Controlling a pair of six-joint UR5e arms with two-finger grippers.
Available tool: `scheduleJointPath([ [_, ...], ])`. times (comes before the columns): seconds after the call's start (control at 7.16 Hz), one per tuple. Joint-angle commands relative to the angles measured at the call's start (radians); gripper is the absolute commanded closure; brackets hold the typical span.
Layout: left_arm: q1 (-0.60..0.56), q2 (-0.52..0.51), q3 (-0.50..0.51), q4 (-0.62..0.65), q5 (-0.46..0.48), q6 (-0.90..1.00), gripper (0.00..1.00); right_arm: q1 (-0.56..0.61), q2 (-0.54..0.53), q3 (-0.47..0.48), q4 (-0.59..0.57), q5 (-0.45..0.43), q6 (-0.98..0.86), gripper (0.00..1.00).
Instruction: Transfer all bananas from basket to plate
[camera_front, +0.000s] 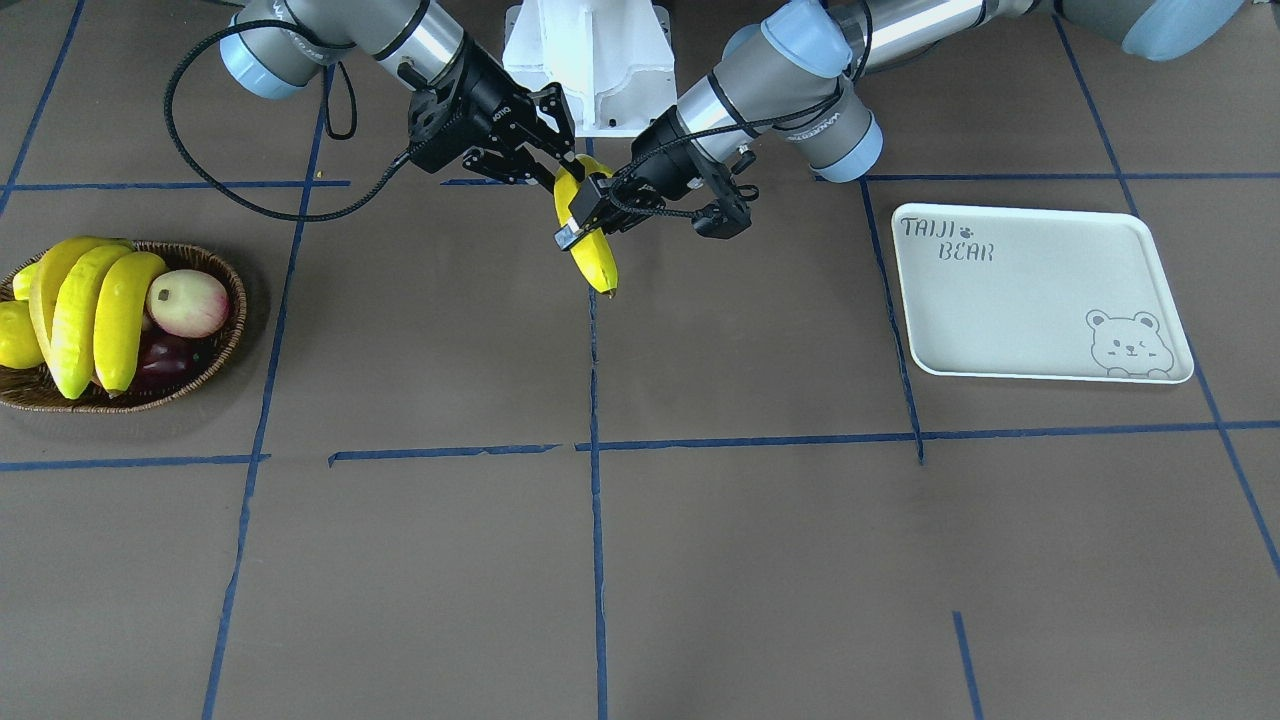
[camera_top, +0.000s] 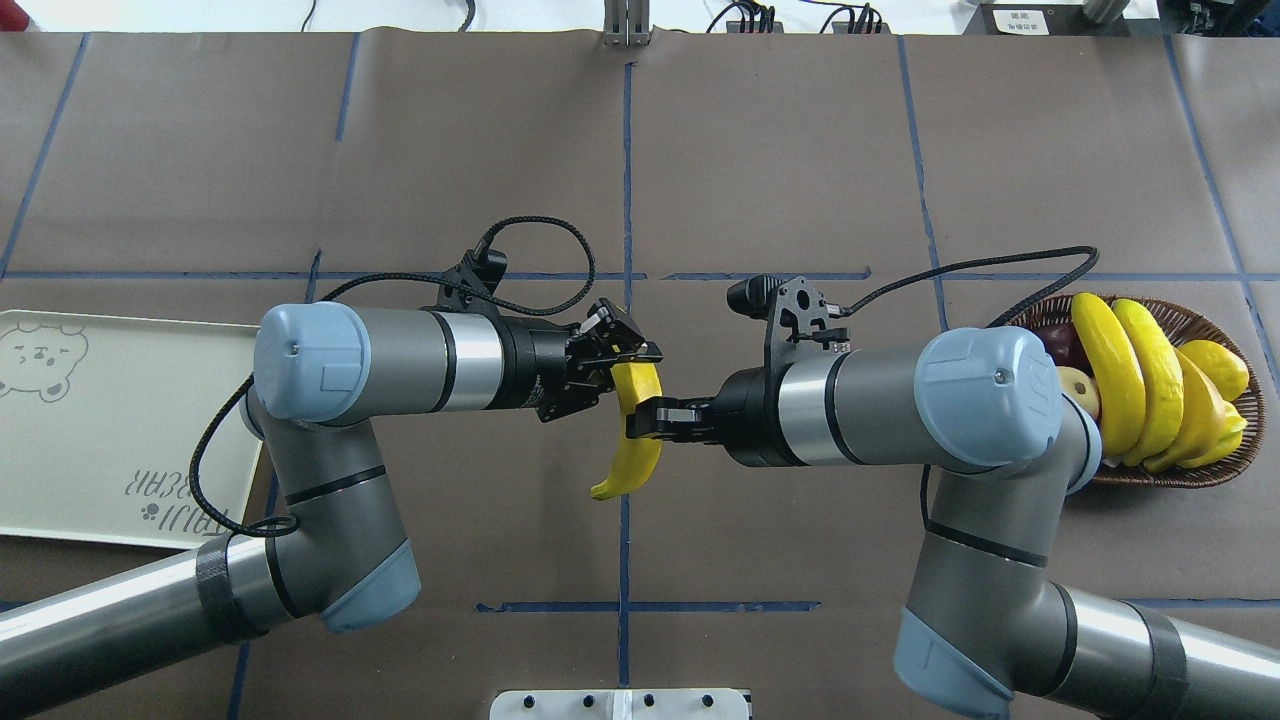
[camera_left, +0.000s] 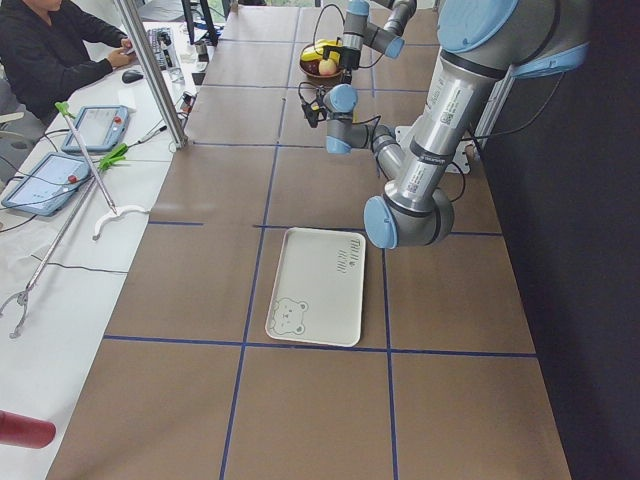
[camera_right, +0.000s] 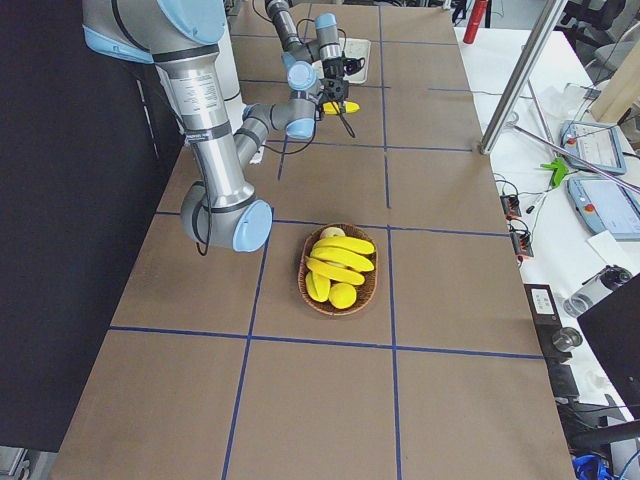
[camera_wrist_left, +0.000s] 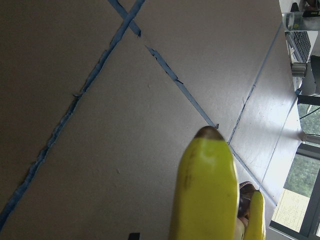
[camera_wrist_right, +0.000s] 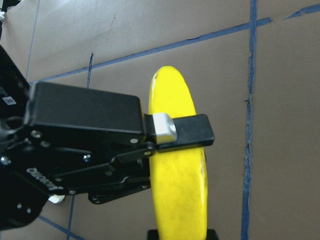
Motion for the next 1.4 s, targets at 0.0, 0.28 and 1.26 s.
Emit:
scheduleJointPath([
  [0.0,-0.013,-0.001,-0.004,0.0,-0.002,-0.001,1.0,-0.003,-0.003,0.002,-0.001,-0.005,0.008,0.0],
  [0.28,-0.025,0.002,-0.003,0.003,-0.002,-0.001,1.0,-0.002,-0.004,0.007,-0.001,0.0,0.01,0.0],
  [1.26,-0.367,0.47,-0.251,0.355,-0.299,0.602,1.0,0.306,-0.125,0.099,-0.2,0.215,-0.092,0.0],
])
